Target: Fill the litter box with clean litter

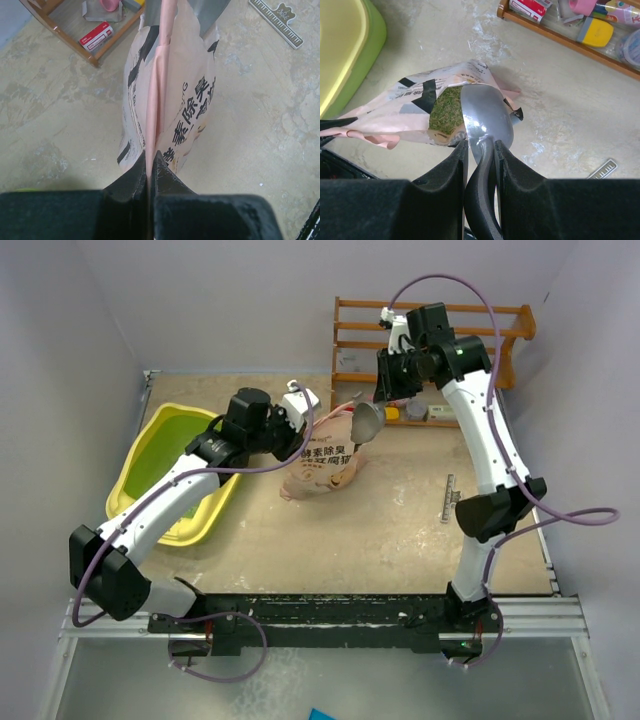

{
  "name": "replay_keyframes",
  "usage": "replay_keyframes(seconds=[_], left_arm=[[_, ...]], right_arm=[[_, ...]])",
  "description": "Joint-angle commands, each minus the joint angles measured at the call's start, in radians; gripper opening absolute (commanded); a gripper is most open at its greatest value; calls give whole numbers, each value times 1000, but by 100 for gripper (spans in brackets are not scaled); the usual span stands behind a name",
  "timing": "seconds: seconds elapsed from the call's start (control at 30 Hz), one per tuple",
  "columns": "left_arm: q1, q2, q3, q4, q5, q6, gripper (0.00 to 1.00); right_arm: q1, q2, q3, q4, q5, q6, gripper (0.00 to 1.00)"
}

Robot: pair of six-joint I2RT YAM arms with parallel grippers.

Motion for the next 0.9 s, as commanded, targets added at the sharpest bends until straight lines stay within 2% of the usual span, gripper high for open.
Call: replay_keyframes(seconds=[0.0, 0.23, 0.6, 0.87], left_arm=[[-1, -51, 48, 179, 30, -33, 0], [-2, -20, 47, 193, 42, -35, 0], [-2, -37, 24, 201, 29, -49, 0], [-4, -46, -8, 216, 31, -63, 0]], right_arm=[[38, -11, 3, -5, 46, -35, 0], [46, -58, -192, 102, 1, -11, 0], [46, 33, -207, 171, 9, -5, 0], [46, 20, -325, 263, -33, 5, 0]])
